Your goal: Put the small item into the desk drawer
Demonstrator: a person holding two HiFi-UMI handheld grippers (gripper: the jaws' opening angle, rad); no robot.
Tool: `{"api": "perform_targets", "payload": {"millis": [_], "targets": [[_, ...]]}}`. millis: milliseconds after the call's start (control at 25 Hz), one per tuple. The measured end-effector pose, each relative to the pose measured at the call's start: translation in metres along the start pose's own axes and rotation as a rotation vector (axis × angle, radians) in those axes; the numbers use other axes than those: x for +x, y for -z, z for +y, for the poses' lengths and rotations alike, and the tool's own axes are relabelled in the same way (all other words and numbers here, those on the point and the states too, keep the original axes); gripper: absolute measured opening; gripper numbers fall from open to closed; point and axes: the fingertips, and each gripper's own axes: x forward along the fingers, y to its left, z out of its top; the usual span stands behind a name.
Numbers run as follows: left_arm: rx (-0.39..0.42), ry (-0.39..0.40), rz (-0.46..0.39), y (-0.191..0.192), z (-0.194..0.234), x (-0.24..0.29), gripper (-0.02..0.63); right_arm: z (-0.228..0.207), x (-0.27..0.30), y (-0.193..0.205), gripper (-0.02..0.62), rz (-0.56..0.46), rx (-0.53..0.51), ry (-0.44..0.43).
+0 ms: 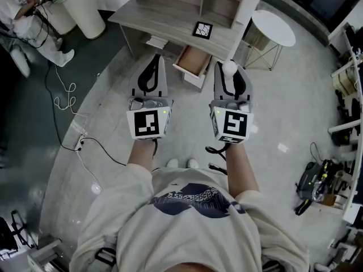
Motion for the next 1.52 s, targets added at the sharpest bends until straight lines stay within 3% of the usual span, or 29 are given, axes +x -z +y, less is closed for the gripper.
{"api": "perform_targets", "payload": {"millis": [200, 640, 680, 760, 840, 1200, 1520], "targets": [[0.004, -0.001, 0.019, 0.006, 0.003, -0.003, 0.008, 0.001, 0.000, 0.005, 0.127, 0.012, 0.013, -0.004], [-0.032, 0.019, 0.066, 0.014, 0.000, -0.016, 0.013, -0.006, -0.014, 0.011, 0.130, 0.031, 0.186, -0.081], [-0.043, 0.033, 0.079, 0.017, -0.002, -0.016, 0.030, -0.007, -0.014, 0.011, 0.130, 0.033, 0.187, -0.080], [-0.062, 0.063, 0.109, 0.025, -0.006, -0.013, 0.198, -0.011, -0.014, 0.012, 0.130, 0.036, 0.189, -0.078], [-0.063, 0.082, 0.132, 0.031, -0.010, -0.011, 0.257, -0.014, -0.014, 0.012, 0.130, 0.039, 0.186, -0.075], [-0.059, 0.068, 0.178, 0.043, -0.016, -0.003, 0.267, -0.026, -0.011, 0.014, 0.130, 0.051, 0.173, -0.090], [-0.049, 0.017, 0.246, 0.069, -0.020, 0.002, 0.267, -0.042, 0.000, 0.042, 0.130, 0.090, 0.183, -0.131]]}}
